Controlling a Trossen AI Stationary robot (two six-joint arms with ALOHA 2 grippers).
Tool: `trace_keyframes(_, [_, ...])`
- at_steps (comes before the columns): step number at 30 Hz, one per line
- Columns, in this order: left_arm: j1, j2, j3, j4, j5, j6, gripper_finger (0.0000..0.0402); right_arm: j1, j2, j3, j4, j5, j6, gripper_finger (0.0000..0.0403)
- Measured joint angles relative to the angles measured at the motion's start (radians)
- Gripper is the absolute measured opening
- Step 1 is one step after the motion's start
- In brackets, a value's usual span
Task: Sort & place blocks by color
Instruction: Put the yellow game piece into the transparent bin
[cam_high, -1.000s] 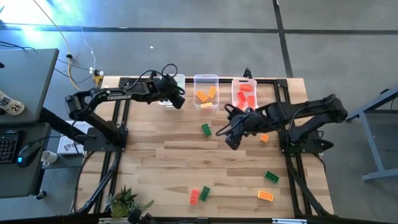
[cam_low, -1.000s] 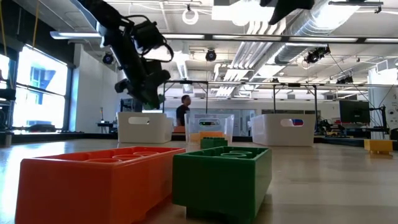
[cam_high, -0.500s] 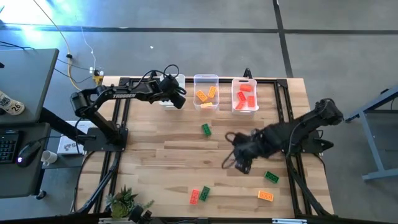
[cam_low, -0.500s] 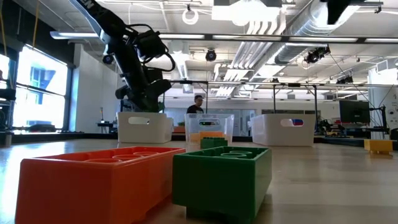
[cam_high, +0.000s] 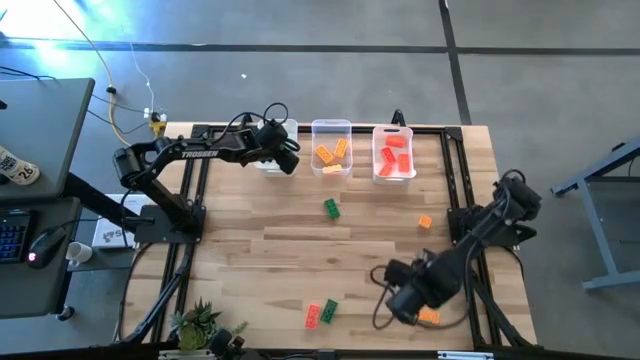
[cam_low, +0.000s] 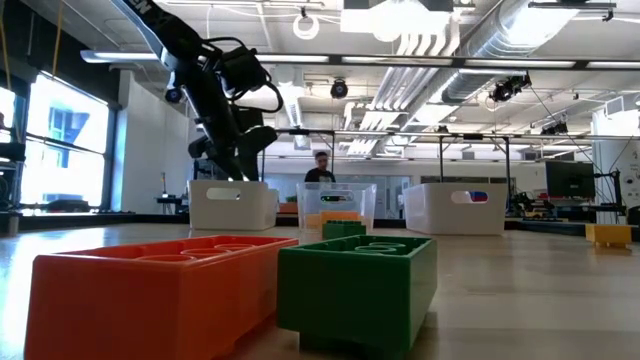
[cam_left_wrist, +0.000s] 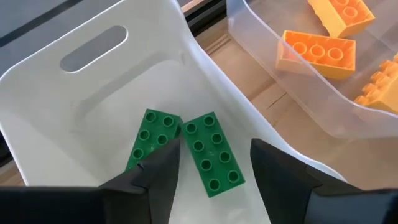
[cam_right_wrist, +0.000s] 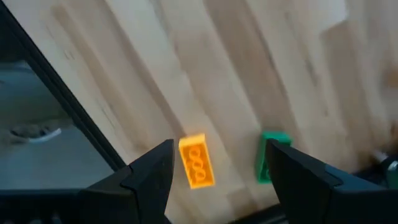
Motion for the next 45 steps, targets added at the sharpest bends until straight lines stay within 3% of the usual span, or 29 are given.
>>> trace_keyframes(10, [0.0, 0.0, 0.0, 0.001, 0.048, 0.015, 0.0207, 0.125, 0.13, 0.0, 0.003, -0.161, 0.103, 0.0238])
trace_keyframes(28, [-0.001, 0.0, 0.0, -0.001, 0.067, 0.008, 0.0205, 0.226, 0.261, -0.001, 0.03, -0.046, -0.025, 0.0218])
trace_keyframes(36, [-0.001, 0.0, 0.0, -0.001, 0.069, 0.008, 0.0207, 0.225, 0.322, -0.001, 0.034, -0.043, -0.171, 0.0218])
trace_keyframes(45, [-0.001, 0.0, 0.0, -0.001, 0.069, 0.042, 0.0207, 0.225, 0.347, -0.001, -0.016, -0.045, -0.182, 0.0218])
